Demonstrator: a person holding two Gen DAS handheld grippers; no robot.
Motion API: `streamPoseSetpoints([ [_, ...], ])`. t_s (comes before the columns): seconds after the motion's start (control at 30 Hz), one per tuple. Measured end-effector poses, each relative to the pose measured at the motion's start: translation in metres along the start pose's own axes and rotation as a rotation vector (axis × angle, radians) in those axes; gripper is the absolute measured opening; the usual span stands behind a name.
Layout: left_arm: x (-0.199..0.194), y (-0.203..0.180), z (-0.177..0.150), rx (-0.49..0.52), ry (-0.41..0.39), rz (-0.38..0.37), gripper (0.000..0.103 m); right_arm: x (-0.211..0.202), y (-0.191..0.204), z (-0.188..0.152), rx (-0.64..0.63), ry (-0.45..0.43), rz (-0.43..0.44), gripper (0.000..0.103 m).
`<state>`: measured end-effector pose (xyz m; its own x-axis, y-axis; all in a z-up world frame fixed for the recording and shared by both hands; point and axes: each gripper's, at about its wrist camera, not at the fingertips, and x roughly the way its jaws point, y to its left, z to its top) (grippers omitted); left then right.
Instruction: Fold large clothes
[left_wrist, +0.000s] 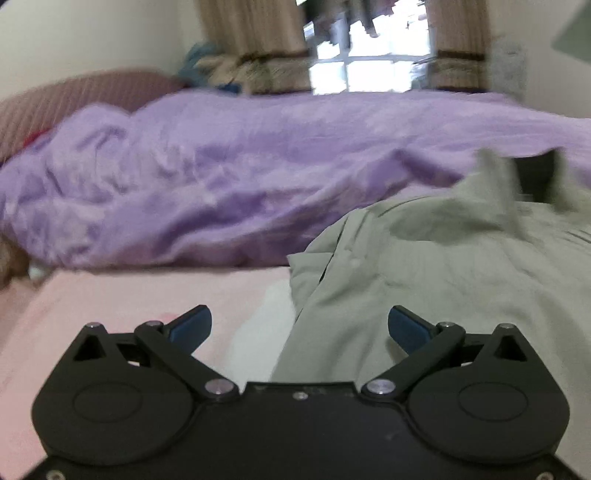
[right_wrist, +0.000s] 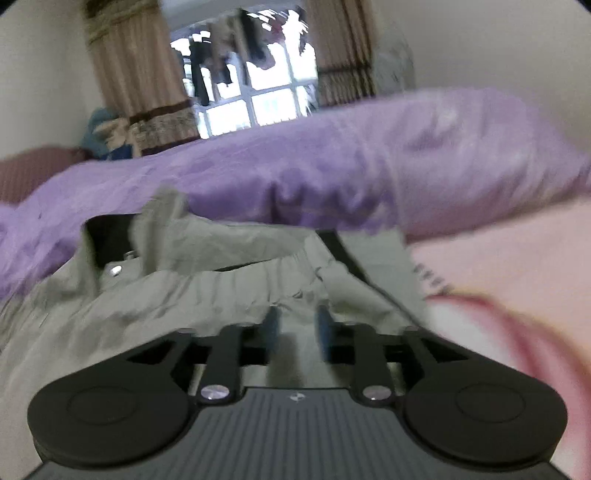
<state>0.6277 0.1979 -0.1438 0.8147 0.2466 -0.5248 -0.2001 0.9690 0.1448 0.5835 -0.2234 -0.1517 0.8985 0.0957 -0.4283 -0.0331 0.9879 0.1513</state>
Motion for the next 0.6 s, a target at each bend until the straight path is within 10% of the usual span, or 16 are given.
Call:
streamPoseSetpoints([
  [0.03, -0.021, 0.008, -0.006, 0.012, -0.011, -0.024, 0.103, -0.018, 0.001, -0.002, -0.056, -0.027, -0.009, 0.095],
  [0.1, -0.049, 0.023, -0.019, 0.011, 0.020, -0.061, 0.103, -0.060, -0.002, -0.012, -0.180, -0.097, -0.045, 0.102],
  [0.3, -0.080, 0.045, -0.068, -0.075, 0.174, -0.109, 0.103, -0.115, -0.060, -0.044, -0.131, 0.020, -0.130, 0.103],
  [0.47, -0.083, 0.043, -0.100, -0.146, 0.227, -0.198, 0.103, -0.136, -0.116, -0.091, 0.293, 0.144, 0.017, 0.098],
  [0.6, -0.076, 0.035, -0.109, -0.160, 0.226, -0.217, 0.103, -0.139, -0.122, -0.102, 0.354, 0.121, 0.091, 0.083],
])
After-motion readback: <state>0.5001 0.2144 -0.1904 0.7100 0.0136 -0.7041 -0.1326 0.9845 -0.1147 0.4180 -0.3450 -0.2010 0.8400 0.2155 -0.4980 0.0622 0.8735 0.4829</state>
